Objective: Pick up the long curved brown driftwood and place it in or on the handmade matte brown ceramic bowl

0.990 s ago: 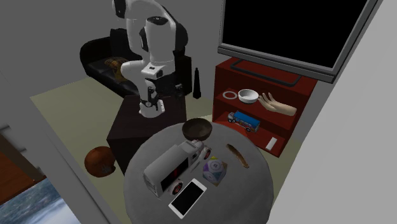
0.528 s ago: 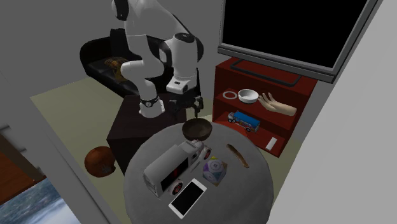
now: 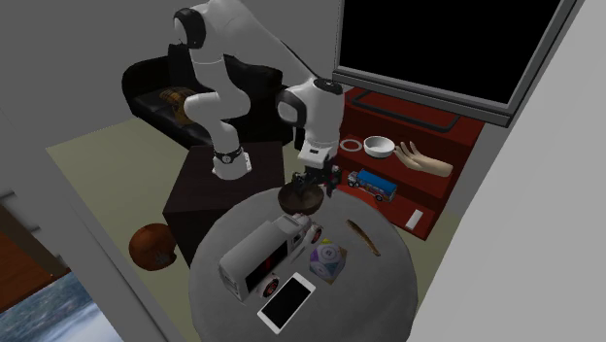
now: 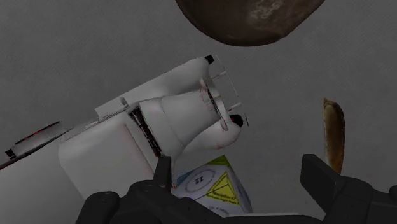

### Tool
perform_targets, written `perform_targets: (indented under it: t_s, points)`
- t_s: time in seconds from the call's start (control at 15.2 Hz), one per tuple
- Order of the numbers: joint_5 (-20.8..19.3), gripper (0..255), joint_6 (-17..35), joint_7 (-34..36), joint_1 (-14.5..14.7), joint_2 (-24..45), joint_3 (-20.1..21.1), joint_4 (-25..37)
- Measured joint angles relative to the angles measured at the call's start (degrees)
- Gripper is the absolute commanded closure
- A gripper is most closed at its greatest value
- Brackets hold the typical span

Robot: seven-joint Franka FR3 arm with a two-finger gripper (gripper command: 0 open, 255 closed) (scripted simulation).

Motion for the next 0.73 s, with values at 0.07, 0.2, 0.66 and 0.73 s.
perform_targets:
  t_s: [0.07,0.2,0.66,0.73]
  points:
    - [-1.48,0,-0.26,1.13,0.78,2.42,0.21,1.99]
    - [-3.87,0,-0.24,3.02,2.35,6.09,0.46,4.40]
    - [-12.16,0,-3.46,8.21,10.44,22.63,-0.70,19.70]
    - [-12.88,0,-3.95,8.56,11.52,24.44,-0.89,21.48]
